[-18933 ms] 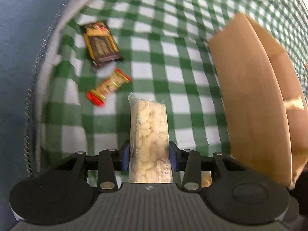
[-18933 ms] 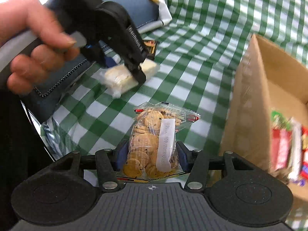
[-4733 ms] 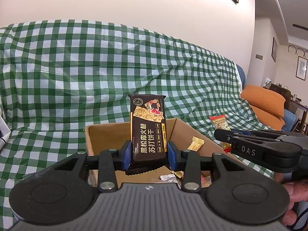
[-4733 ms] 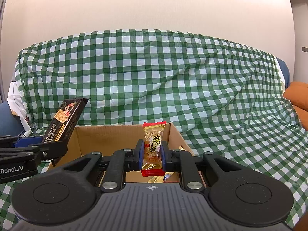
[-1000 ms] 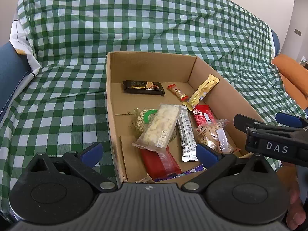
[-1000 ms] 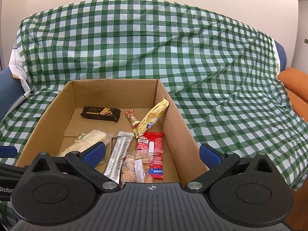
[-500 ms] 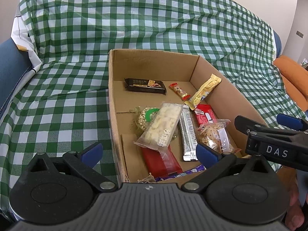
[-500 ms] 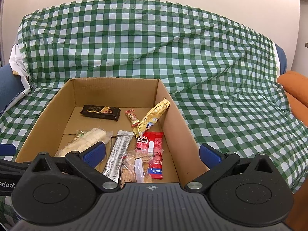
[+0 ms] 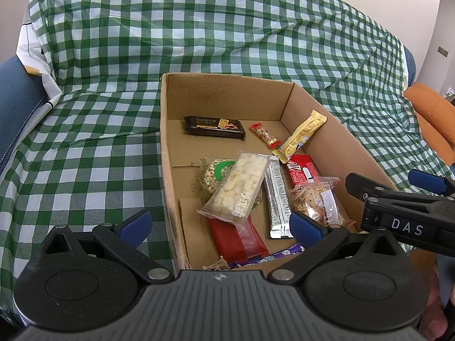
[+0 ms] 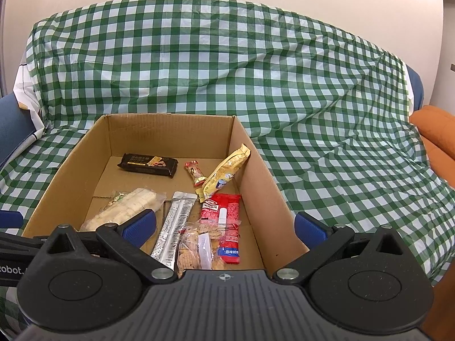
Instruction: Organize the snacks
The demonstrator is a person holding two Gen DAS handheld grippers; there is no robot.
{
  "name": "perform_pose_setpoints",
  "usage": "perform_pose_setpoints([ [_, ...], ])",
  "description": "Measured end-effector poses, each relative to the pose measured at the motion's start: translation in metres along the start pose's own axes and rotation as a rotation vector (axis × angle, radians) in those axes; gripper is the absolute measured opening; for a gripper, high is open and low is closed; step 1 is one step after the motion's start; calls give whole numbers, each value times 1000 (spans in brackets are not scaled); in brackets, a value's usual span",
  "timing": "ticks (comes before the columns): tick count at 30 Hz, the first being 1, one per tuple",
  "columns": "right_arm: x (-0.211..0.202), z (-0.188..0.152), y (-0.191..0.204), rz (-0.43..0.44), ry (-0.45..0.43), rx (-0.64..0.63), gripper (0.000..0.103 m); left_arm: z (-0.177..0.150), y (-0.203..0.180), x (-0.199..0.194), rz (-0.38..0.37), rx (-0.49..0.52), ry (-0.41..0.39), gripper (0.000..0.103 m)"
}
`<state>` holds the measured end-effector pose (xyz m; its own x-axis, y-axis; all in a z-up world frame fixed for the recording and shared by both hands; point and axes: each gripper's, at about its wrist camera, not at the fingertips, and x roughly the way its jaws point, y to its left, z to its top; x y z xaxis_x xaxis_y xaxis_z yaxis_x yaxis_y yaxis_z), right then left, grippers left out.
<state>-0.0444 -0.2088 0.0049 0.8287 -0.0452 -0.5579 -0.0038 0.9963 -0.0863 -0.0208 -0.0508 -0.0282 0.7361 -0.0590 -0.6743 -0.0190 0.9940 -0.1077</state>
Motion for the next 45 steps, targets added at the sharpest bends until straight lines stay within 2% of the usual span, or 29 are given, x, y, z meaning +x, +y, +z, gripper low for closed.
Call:
perform_pose_setpoints([
  [45, 2, 0, -1, 1, 10, -4, 102, 1, 0, 1, -2, -12, 5, 103],
])
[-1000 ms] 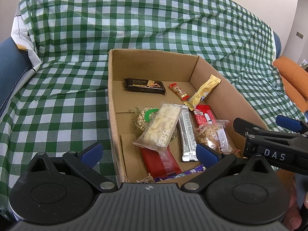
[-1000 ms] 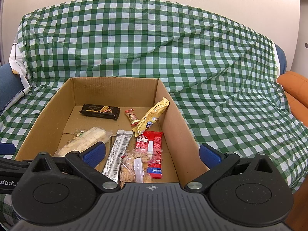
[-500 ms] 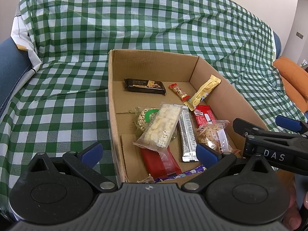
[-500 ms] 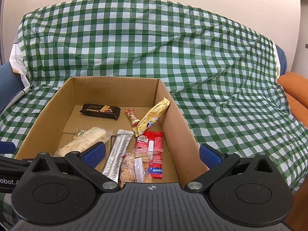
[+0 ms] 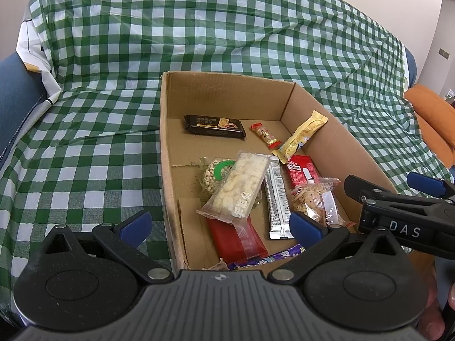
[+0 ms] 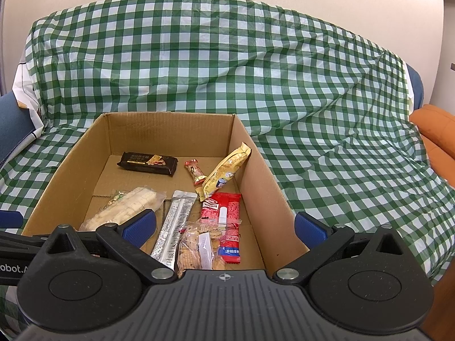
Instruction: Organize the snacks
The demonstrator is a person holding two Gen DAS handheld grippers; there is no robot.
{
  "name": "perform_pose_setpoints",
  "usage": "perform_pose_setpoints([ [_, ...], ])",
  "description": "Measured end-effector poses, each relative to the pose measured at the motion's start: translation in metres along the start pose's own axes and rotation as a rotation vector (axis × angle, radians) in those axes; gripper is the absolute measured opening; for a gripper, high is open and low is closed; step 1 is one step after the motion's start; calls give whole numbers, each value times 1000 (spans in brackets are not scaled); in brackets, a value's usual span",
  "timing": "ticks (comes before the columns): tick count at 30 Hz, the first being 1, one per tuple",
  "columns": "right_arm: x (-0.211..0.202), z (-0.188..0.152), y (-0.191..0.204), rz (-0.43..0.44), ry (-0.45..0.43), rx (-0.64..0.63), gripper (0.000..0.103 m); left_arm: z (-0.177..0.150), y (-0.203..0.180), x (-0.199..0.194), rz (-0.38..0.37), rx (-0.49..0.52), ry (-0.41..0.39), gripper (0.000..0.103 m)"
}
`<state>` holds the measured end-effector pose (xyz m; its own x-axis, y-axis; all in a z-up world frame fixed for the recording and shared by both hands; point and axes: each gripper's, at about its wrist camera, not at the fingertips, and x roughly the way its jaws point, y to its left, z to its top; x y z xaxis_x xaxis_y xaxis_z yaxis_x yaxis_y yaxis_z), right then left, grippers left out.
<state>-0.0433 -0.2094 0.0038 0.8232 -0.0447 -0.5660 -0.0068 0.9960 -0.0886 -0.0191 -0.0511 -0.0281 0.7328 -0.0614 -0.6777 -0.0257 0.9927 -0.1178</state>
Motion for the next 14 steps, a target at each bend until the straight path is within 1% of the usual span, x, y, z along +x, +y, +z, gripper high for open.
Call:
perform_pose_setpoints([
  [7, 3, 1, -2, 1, 17, 10, 102, 0, -4, 0, -8, -4, -1, 103],
  [10, 5, 2, -4, 10, 25, 24, 102, 1, -5, -1, -20, -8, -13, 103],
  [12, 5, 3, -7, 23, 32, 44, 102, 3, -6, -3, -38, -6, -27, 103],
  [14, 0, 9, -16, 47, 30, 101, 102, 6, -8, -7, -51, 9, -52, 103],
])
